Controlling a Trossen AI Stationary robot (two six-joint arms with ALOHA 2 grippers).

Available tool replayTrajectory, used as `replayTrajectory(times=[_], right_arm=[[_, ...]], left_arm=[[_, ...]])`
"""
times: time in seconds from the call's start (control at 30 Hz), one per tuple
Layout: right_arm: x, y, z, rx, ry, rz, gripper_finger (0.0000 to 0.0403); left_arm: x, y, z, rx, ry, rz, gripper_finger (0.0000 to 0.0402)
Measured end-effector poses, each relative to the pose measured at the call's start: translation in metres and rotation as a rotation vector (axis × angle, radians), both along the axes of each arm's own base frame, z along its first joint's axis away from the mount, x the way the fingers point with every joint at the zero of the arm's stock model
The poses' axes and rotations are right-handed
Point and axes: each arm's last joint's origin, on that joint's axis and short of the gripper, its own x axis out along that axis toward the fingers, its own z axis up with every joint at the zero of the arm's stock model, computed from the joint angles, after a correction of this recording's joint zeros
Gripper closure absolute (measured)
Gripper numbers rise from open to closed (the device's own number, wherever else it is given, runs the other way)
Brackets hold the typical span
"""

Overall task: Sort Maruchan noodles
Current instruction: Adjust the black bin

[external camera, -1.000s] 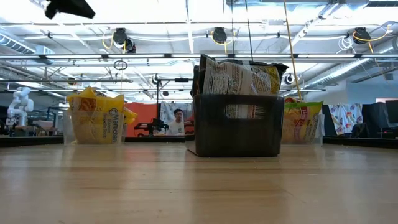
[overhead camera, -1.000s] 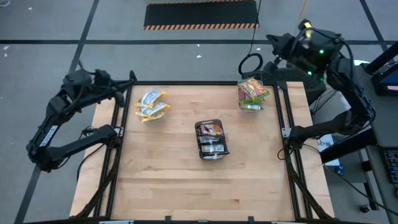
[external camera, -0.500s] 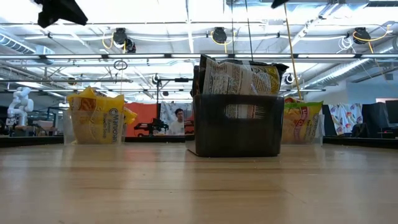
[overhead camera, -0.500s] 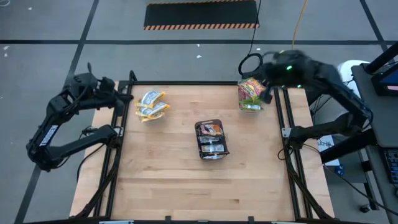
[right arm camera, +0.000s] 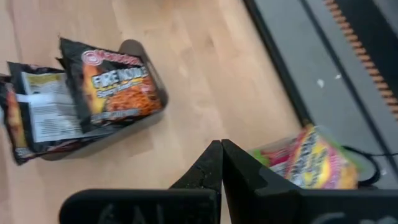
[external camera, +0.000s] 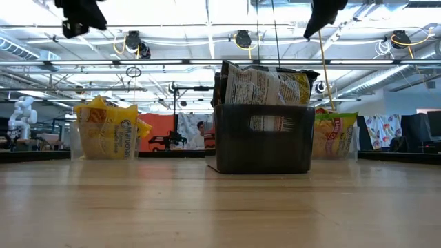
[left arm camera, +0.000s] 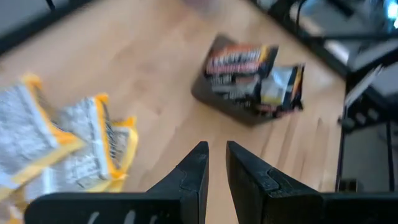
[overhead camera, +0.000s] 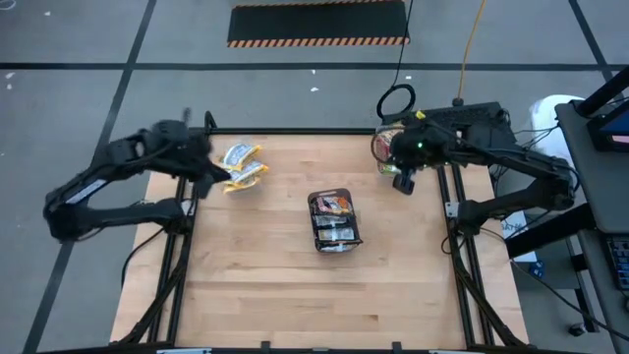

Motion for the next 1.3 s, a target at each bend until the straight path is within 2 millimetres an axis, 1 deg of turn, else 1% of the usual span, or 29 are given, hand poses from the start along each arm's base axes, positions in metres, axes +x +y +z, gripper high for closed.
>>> replayTrajectory(times=[0.1, 0.3, 0.47, 0.57, 0.7, 0.8, 0.93, 1.07, 1.13, 1.3], right_arm=[[0.003, 0.006, -0.004, 0.031, -0.006, -0.011, 0.0403], [0.012, 0.016, -0.003, 0.031, -0.082, 0.031, 0.0403], [0.014, 0.022, -0.002, 0.074, -0.121, 0.000, 0.0403], [0.016, 0.025, -0.006, 0.087, -0.124, 0.004, 0.0403], [0.018, 0.028, -0.025, 0.093, -0.061, 0.022, 0.0403], [0.019, 0.029, -0.042, 0.117, -0.014, 0.029, 0.0403], [0.022, 0.028, -0.066, 0.128, 0.021, 0.020, 0.0403], [0.022, 0.028, -0.089, 0.133, 0.065, 0.017, 0.0403], [0.021, 0.028, -0.098, 0.136, 0.088, 0.015, 0.0403], [0.021, 0.029, -0.114, 0.166, 0.088, 0.033, 0.0403]], left_arm=[[0.023, 0.000, -0.009, -0.023, 0.083, -0.062, 0.0341], [0.064, -0.007, -0.030, -0.029, 0.226, -0.194, 0.0341], [0.090, -0.015, -0.039, 0.036, 0.240, -0.281, 0.0344], [0.103, -0.018, -0.045, 0.049, 0.245, -0.296, 0.0361], [0.121, -0.020, -0.052, 0.045, 0.241, -0.251, 0.0394], [0.136, -0.021, -0.056, 0.040, 0.203, -0.208, 0.0395], [0.157, -0.024, -0.065, 0.018, 0.160, -0.203, 0.0395], [0.173, -0.030, -0.081, -0.065, 0.200, -0.155, 0.0398], [0.180, -0.035, -0.092, -0.107, 0.249, -0.132, 0.0397], [0.199, -0.048, -0.114, -0.142, 0.279, -0.134, 0.0393]])
